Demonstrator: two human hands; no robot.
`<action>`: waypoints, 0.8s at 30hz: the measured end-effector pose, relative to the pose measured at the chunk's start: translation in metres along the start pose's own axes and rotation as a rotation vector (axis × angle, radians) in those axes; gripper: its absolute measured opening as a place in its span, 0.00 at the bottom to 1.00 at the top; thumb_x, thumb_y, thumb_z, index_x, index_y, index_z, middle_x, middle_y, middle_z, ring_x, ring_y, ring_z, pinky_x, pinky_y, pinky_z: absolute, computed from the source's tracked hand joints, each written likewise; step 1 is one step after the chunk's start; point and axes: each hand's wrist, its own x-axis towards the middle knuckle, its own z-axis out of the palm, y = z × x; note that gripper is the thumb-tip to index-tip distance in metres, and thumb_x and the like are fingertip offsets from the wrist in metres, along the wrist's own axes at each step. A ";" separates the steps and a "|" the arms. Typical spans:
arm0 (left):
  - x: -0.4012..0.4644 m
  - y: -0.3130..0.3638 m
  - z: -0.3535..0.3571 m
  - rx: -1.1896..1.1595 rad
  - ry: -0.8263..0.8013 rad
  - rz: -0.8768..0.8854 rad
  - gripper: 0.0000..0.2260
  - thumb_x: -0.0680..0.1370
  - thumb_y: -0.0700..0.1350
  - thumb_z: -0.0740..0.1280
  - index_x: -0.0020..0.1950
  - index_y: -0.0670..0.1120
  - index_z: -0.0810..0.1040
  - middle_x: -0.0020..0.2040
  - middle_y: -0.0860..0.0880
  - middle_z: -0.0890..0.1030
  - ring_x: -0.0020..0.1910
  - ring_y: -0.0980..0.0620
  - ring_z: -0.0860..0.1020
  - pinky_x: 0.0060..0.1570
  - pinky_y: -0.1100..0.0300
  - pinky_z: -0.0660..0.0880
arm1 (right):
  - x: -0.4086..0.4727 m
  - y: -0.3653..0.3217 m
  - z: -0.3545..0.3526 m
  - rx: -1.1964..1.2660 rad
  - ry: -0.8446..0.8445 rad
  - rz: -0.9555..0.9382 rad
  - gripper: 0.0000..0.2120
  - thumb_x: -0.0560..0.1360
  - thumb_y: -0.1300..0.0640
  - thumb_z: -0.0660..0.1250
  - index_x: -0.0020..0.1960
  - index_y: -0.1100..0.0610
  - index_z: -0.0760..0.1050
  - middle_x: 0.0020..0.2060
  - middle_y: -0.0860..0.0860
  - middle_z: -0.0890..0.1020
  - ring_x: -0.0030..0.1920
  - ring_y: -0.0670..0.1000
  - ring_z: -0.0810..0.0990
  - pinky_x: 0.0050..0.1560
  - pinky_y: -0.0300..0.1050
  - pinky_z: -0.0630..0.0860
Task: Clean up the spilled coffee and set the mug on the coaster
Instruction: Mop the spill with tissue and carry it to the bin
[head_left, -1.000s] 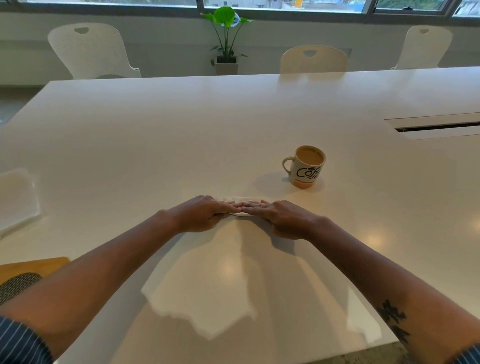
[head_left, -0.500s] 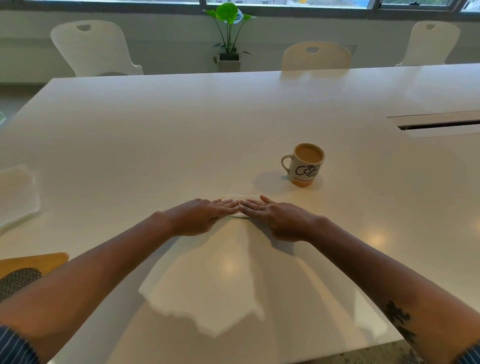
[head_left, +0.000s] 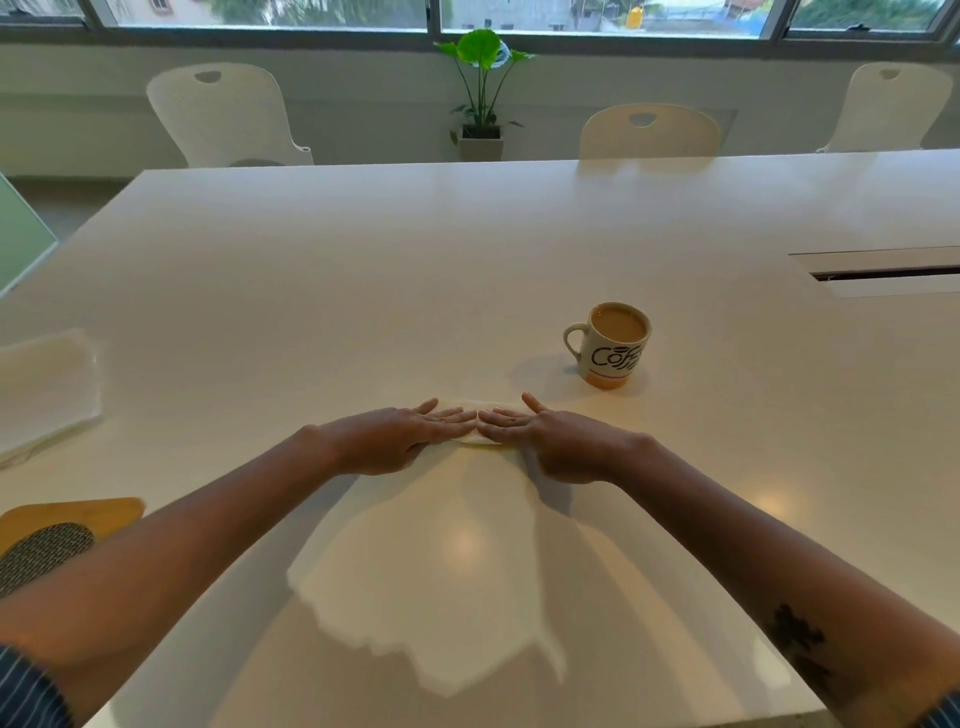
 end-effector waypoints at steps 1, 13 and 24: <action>0.000 0.001 -0.001 -0.037 0.034 -0.004 0.29 0.86 0.36 0.57 0.84 0.57 0.56 0.84 0.56 0.57 0.83 0.52 0.50 0.82 0.56 0.50 | 0.001 0.001 -0.003 0.051 -0.006 0.033 0.42 0.81 0.73 0.58 0.85 0.41 0.54 0.85 0.41 0.53 0.83 0.50 0.35 0.83 0.62 0.40; 0.013 0.018 -0.029 -0.280 0.295 -0.203 0.14 0.84 0.41 0.65 0.69 0.46 0.82 0.63 0.51 0.85 0.61 0.57 0.82 0.66 0.59 0.75 | 0.010 0.001 -0.035 0.631 0.313 0.149 0.29 0.79 0.76 0.54 0.71 0.58 0.81 0.70 0.56 0.81 0.71 0.49 0.76 0.66 0.29 0.69; 0.008 0.025 -0.048 -1.088 0.416 -0.473 0.12 0.85 0.45 0.64 0.62 0.45 0.86 0.60 0.41 0.85 0.58 0.47 0.84 0.63 0.52 0.80 | 0.014 0.004 -0.061 1.082 0.320 0.256 0.24 0.81 0.72 0.55 0.60 0.57 0.86 0.59 0.60 0.85 0.58 0.61 0.83 0.61 0.63 0.83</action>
